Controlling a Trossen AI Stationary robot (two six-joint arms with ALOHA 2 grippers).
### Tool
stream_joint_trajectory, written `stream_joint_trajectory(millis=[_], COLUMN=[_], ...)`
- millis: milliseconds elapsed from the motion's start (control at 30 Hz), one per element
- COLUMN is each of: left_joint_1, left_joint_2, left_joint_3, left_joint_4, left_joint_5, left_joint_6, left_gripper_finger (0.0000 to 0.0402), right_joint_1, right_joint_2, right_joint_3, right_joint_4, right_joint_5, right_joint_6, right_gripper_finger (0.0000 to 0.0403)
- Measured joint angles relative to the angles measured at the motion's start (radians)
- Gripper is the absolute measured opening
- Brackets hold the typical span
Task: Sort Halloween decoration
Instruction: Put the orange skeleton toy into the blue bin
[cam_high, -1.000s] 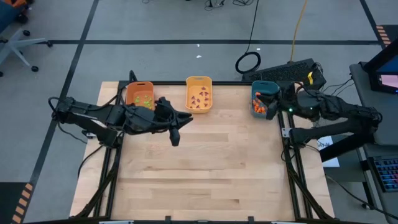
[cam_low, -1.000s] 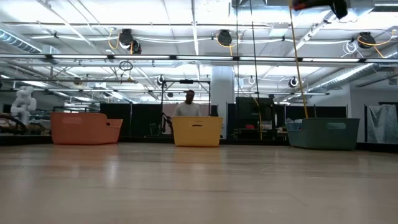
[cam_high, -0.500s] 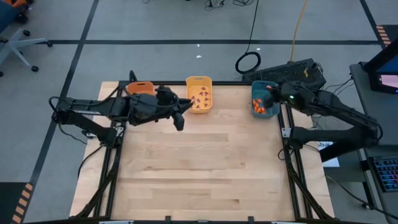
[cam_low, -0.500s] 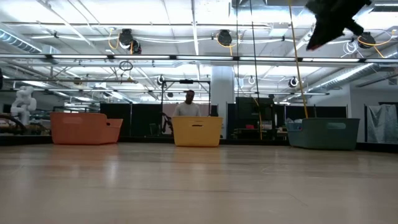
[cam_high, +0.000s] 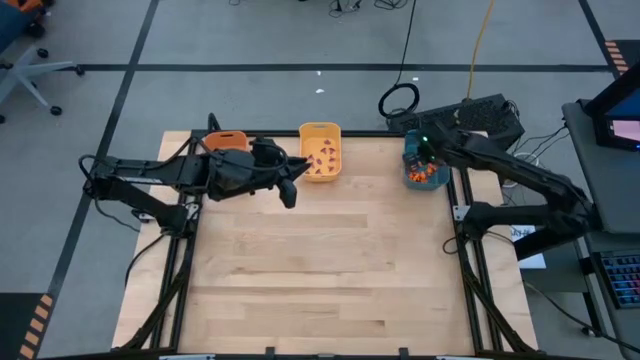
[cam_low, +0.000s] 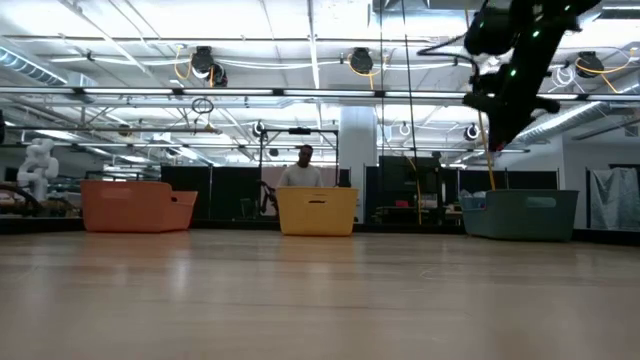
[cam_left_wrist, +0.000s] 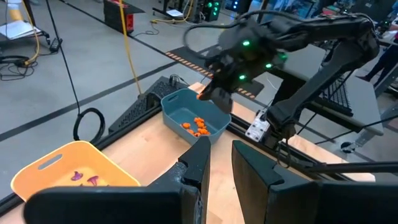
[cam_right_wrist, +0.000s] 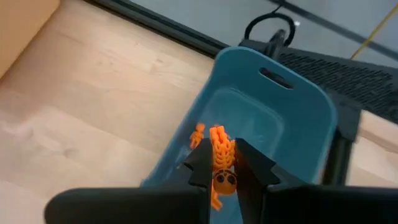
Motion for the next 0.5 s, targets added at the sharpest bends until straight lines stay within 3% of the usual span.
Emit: stream_joint_trajectory(millis=[367, 500], left_joint_1=[0.000, -0.001], left_joint_2=[0.000, 0.000], left_joint_3=[0.000, 0.000], left_joint_4=[0.000, 0.000], left_joint_5=[0.000, 0.000], left_joint_6=[0.000, 0.000], left_gripper_finger=[0.0066, 0.0066], right_joint_1=[-0.153, -0.203], right_joint_2=[0.213, 0.262], right_joint_3=[-0.002, -0.002], right_joint_4=[0.079, 0.095], right_joint_5=[-0.024, -0.088], right_joint_6=[-0.081, -0.085], right_gripper_finger=[0.0027, 0.0027])
